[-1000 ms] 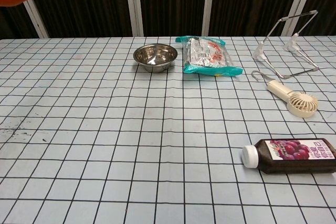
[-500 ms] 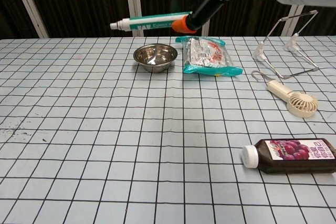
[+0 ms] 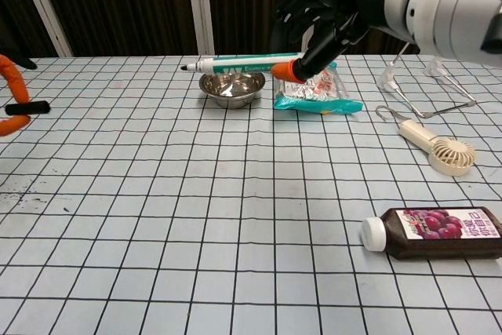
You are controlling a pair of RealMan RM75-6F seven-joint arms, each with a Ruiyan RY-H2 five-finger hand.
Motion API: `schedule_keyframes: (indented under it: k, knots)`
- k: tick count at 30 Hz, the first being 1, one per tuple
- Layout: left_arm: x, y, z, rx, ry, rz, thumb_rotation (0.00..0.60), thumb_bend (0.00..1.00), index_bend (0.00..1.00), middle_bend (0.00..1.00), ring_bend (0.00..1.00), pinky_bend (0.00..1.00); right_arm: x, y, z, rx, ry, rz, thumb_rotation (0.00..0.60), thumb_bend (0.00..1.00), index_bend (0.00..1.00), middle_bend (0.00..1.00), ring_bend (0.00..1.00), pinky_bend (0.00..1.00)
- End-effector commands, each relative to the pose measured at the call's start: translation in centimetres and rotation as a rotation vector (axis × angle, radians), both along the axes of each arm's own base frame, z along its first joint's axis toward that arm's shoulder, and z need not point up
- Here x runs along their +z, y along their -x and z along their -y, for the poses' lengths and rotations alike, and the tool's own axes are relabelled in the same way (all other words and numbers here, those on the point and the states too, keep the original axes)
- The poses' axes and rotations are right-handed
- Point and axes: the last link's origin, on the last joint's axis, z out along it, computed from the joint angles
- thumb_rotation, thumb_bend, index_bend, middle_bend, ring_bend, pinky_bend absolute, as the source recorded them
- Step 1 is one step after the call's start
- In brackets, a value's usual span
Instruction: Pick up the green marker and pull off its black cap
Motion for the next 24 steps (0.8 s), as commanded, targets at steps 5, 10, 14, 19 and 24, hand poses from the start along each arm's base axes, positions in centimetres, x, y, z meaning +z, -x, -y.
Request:
schedule_keyframes:
  k: [5,10,14,19,24]
  knots:
    - [-4.8,-1.2,-3.5,-0.012,0.078,0.045,0.6,0.47,0.6,0.19,0.0,0.0,-0.2,0.6,0.1,-0.011,-0.004,0.001,0.6,0.58,0.77,0.08,0.19,0.19]
    - [-6.7,-1.6,-4.0,-0.003,0.101,0.028,0.6,0.47,0.57,0.18,0.0,0.0,-0.2,1.0,0.1,-0.016,-0.007,0.0,0.6,0.58,0.77,0.08,0.19,0.19]
    - [-7.2,-1.3,-4.0,0.021,0.105,0.013,0.6,0.47,0.56,0.17,0.0,0.0,-0.2,1.3,0.1,-0.021,-0.009,0.011,0.6,0.58,0.77,0.08,0.19,0.19]
    - [-7.8,-0.8,-4.1,0.058,0.133,0.002,0.6,0.47,0.55,0.16,0.0,0.0,-0.4,1.6,0.0,-0.023,-0.017,0.021,0.6,0.58,0.77,0.08,0.19,0.19]
    - [-8.5,-0.7,-4.5,0.082,0.153,0.004,0.6,0.46,0.5,0.13,0.0,0.0,-0.1,1.9,0.1,-0.032,-0.009,0.031,0.6,0.58,0.77,0.08,0.19,0.19]
